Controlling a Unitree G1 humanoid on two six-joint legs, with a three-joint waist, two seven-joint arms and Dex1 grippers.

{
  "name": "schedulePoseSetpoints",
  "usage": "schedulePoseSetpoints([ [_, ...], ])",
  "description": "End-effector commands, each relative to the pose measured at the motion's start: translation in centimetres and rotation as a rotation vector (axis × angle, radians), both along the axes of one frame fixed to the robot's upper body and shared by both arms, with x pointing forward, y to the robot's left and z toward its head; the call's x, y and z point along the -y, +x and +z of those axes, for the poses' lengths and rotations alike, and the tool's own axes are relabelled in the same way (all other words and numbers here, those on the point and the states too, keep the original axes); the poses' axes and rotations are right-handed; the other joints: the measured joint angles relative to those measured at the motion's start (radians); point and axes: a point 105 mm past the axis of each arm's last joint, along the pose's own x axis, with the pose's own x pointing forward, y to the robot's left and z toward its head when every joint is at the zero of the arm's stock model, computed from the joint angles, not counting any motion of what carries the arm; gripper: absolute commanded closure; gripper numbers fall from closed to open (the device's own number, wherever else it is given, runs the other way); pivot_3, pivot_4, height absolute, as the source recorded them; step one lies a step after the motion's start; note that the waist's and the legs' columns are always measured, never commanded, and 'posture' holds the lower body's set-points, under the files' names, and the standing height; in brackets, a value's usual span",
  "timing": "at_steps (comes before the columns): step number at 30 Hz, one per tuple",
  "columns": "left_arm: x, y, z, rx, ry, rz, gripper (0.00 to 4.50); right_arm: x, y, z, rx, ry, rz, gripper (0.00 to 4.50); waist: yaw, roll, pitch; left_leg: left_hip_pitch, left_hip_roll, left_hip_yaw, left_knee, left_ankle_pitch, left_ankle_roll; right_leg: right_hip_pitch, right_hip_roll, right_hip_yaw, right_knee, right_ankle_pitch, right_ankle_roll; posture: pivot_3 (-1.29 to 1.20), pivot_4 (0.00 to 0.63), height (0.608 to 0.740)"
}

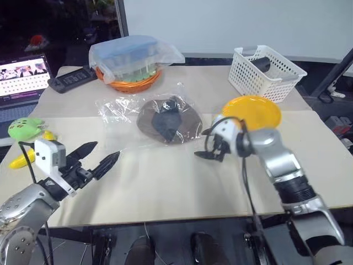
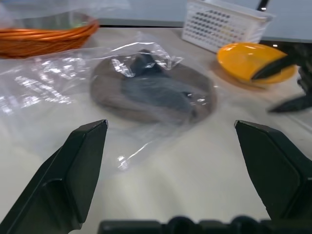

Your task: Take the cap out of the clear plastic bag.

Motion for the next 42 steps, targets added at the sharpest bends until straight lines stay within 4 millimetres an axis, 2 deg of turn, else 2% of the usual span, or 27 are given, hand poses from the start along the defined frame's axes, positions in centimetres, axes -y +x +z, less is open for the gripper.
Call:
schedulePoseSetpoints([
  [1, -0.4, -0.2, 0.9, 0.054, 0.017, 0.025, 0.00, 0.0, 1.5, 0.8, 0.247, -0.054, -0.039, 0.08, 0.002, 0.000, 0.000, 0.000, 0.000, 0.000, 0.000, 0.000, 0.000, 0.000, 0.000, 0.000, 0.000, 0.000, 0.000, 0.00, 0.150, 0.740],
  [5, -0.4, -0.5, 0.4, 0.042, 0.019, 0.026, 0.00, -0.8, 2.1, -0.2, 0.431, -0.101, -0.037, 0.08, 0.001, 0.000, 0.000, 0.000, 0.000, 0.000, 0.000, 0.000, 0.000, 0.001, 0.000, 0.000, 0.000, 0.000, 0.000, 0.00, 0.150, 0.740],
  [8, 0.1, -1.0, 0.3, 0.025, 0.023, -0.012, 0.00, -1.8, 2.2, -1.2, 0.500, -0.108, -0.014, 0.08, -0.005, 0.000, 0.000, 0.000, 0.000, 0.000, 0.000, 0.000, 0.000, 0.001, 0.000, 0.000, 0.000, 0.000, -0.001, 0.00, 0.150, 0.740],
  [13, 0.3, -1.7, 1.2, 0.019, 0.048, -0.053, 0.00, -4.1, 3.0, -2.5, 0.528, -0.127, 0.028, 0.08, -0.018, -0.002, -0.001, 0.002, 0.001, 0.000, 0.000, 0.000, 0.000, 0.002, 0.000, 0.000, 0.000, 0.000, 0.000, 0.00, 0.150, 0.740],
  [21, 0.5, -2.0, 1.8, 0.024, 0.064, -0.053, 0.00, -8.0, 5.6, -3.0, 0.579, -0.152, 0.008, 0.08, -0.049, -0.003, -0.001, 0.005, 0.001, -0.003, 0.000, 0.000, 0.000, 0.004, 0.001, 0.000, 0.001, 0.001, 0.000, 0.00, 0.150, 0.740],
  [26, 0.4, -2.1, 1.8, 0.026, 0.067, -0.038, 0.00, -9.2, 6.2, -2.7, 0.581, -0.119, -0.029, 0.08, -0.057, -0.004, -0.001, 0.005, 0.001, -0.003, 0.000, 0.000, 0.000, 0.004, 0.001, 0.000, 0.001, 0.003, -0.003, 0.00, 0.150, 0.740],
  [27, 0.3, -2.1, 1.8, 0.027, 0.066, -0.032, 0.00, -9.3, 6.2, -2.7, 0.576, -0.108, -0.030, 0.59, -0.057, -0.004, -0.001, 0.005, 0.001, -0.003, 0.000, 0.000, 0.000, 0.004, 0.001, 0.000, 0.001, 0.003, -0.003, 0.00, 0.150, 0.740],
  [31, 0.2, -2.3, 1.6, 0.022, 0.066, -0.024, 0.00, -9.2, 6.4, -2.4, 0.590, -0.090, -0.038, 1.76, -0.056, -0.003, -0.001, 0.005, 0.001, -0.004, 0.000, 0.000, 0.000, 0.004, 0.001, -0.001, 0.001, 0.003, -0.003, 0.00, 0.150, 0.740],
  [38, 0.3, -2.5, 1.5, 0.018, 0.062, -0.017, 0.00, -8.7, 7.2, -0.7, 0.659, -0.069, -0.097, 4.18, -0.055, -0.003, -0.001, 0.003, 0.000, -0.005, -0.001, 0.000, 0.000, 0.002, 0.001, -0.001, 0.001, 0.003, -0.003, 0.00, 0.150, 0.740],
  [39, 0.3, -2.6, 1.4, 0.016, 0.060, -0.014, 0.00, -8.5, 7.3, -0.2, 0.665, -0.042, -0.117, 4.41, -0.055, -0.003, -0.001, 0.003, 0.000, -0.005, -0.001, 0.000, 0.000, 0.002, 0.001, -0.001, 0.001, 0.003, -0.003, 0.00, 0.150, 0.740],
  [42, 0.3, -2.7, 1.3, 0.012, 0.056, -0.008, 0.00, -8.2, 7.6, 1.8, 0.727, 0.023, -0.142, 4.41, -0.055, -0.003, -0.001, 0.003, 0.000, -0.005, -0.001, 0.000, 0.000, 0.002, 0.001, -0.001, 0.001, 0.002, -0.004, 0.00, 0.150, 0.740],
])
